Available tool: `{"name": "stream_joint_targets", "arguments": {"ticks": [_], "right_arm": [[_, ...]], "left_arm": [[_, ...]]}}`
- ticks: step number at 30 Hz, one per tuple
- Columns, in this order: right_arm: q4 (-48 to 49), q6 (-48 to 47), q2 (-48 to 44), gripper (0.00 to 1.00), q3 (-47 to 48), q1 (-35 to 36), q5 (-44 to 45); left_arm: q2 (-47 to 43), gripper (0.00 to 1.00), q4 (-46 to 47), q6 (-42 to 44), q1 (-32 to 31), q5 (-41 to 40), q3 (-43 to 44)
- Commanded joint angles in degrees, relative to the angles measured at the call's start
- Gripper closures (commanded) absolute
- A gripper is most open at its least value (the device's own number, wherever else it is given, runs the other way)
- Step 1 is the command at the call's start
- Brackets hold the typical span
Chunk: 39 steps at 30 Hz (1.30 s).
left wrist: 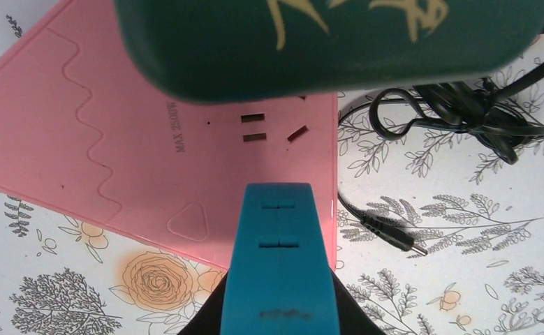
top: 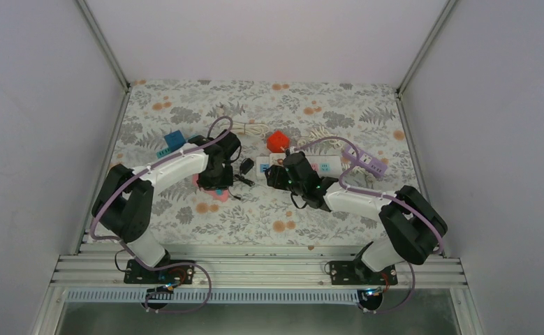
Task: Insert the plug
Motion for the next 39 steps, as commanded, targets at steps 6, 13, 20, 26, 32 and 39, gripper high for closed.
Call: {"name": "stream_joint_targets", "arguments": {"ticks": [6, 13, 20, 26, 32, 39], "right_arm": [[1.28, 0.12, 0.39, 0.33, -0.12, -0.46, 1.11], [0.35, 0.31, 0.22, 0.33, 0.02, -0.54, 1.8], [-1.04, 0.32, -0.17, 0.33, 0.18, -0.7, 2.79], [-1.77, -0.02, -0.45, 0.33, 0.68, -0.81, 2.93], [-2.03, -0.11, -1.33, 0.33, 0.73, -0.94, 2.96], [-3.21, -1.03, -3.54, 0.32, 1.1, -1.12, 3.65]], "left_arm": [[1.34, 0.98, -0.74, 0.19, -0.12, -2.29, -0.23], [3.97, 0.98, -0.91, 0.72, -0.13, -3.79, -3.03], [7.15, 0.98, -1.17, 0.4, -0.13, -5.58, -6.27], [8.88, 0.98, 0.32, 1.4, -0.05, -4.28, -8.63], [8.59, 0.98, 1.47, 2.36, 0.58, -3.16, -8.9], [5.11, 0.6, -3.85, 3.51, 0.58, -5.78, 1.12]]}}
